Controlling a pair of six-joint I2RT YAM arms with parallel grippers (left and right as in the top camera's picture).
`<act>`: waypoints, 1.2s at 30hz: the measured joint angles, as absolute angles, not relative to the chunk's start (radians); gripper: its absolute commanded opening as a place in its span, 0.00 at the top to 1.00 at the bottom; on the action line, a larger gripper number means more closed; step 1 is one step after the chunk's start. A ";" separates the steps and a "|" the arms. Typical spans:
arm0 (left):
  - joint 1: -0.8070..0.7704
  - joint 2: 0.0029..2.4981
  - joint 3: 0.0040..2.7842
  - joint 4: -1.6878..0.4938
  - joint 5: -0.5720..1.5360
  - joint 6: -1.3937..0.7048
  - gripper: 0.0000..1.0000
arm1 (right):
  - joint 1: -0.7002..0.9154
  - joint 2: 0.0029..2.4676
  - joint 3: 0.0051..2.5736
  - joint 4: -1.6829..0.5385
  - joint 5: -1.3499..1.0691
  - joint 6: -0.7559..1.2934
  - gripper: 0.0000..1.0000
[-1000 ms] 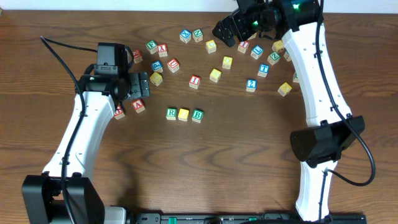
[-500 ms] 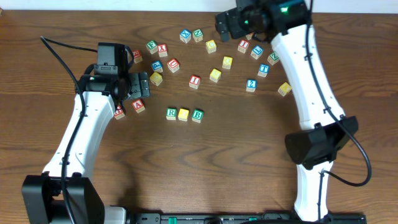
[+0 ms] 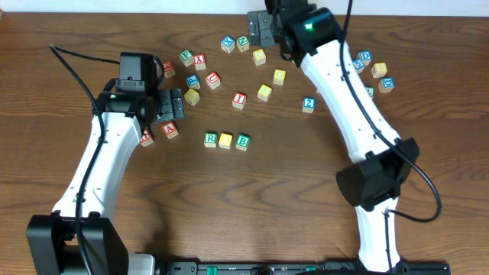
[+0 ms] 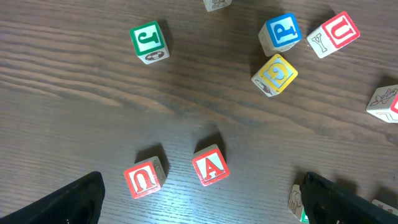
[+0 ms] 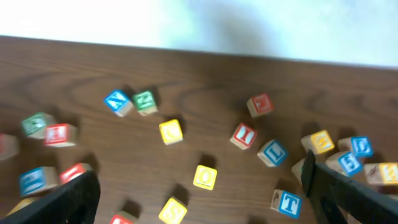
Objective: Spell out ROBOT
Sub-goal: 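Position the right gripper above the second yellow O block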
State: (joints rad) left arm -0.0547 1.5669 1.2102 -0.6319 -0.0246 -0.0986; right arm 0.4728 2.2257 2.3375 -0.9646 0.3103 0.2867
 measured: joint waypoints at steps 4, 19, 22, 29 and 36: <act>-0.055 1.567 1.210 -0.632 -0.025 -0.099 0.01 | 0.472 2.263 2.268 -0.939 0.321 0.322 0.01; -0.055 1.567 1.210 -0.632 -0.025 -0.099 0.01 | 0.472 2.284 2.149 -0.868 0.341 0.418 0.01; -0.055 1.567 1.210 -0.632 -0.025 -0.099 0.01 | 0.472 2.284 2.149 -0.866 0.342 0.433 0.01; -0.055 1.567 1.210 -0.632 -0.025 -0.099 0.01 | 0.472 2.284 2.145 -0.865 0.342 0.471 0.04; -0.055 1.567 1.210 -0.632 -0.025 -0.099 0.01 | 0.472 2.284 2.080 -0.839 0.345 0.514 0.02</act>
